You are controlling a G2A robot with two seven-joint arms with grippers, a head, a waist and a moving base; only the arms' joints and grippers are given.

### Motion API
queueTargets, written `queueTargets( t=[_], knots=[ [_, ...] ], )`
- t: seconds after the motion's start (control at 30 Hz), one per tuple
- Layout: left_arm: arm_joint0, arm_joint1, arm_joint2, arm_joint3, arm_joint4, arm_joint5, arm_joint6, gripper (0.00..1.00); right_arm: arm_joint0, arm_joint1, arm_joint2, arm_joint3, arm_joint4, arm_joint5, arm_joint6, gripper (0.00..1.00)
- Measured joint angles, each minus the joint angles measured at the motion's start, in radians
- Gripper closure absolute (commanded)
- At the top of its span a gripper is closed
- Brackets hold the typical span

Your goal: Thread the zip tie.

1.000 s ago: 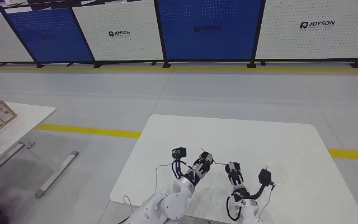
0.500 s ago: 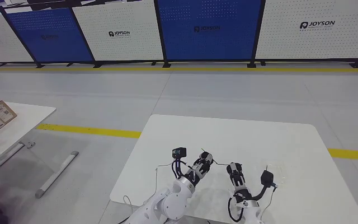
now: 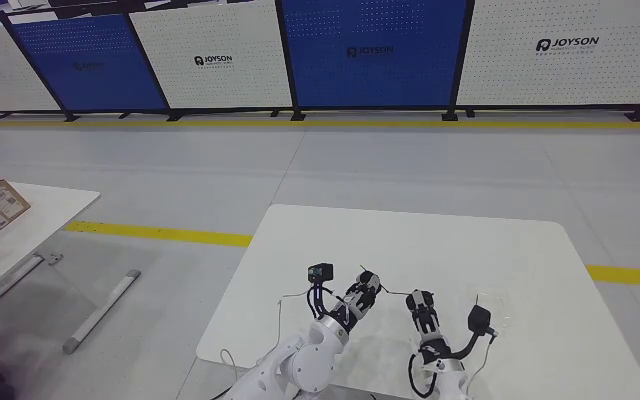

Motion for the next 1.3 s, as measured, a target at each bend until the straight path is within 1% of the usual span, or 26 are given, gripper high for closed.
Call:
queueTargets(
  t=[0.4,1.13,1.3],
  knots=[
    [0.000,0.000,0.000,0.000,0.000,0.000,0.000,1.00,-0.001,-0.007,0.003,0.003,-0.006,0.004,0.001,1.00],
    [0.000,0.000,0.000,0.000,0.000,0.000,0.000,1.00,0.020,-0.023,-0.008,0.019,-0.015,0.045,0.007,1.00],
    [0.000,0.000,0.000,0.000,0.000,0.000,0.000,1.00,0.017,-0.026,-0.003,0.019,-0.001,0.037,0.007,1.00]
  ],
)
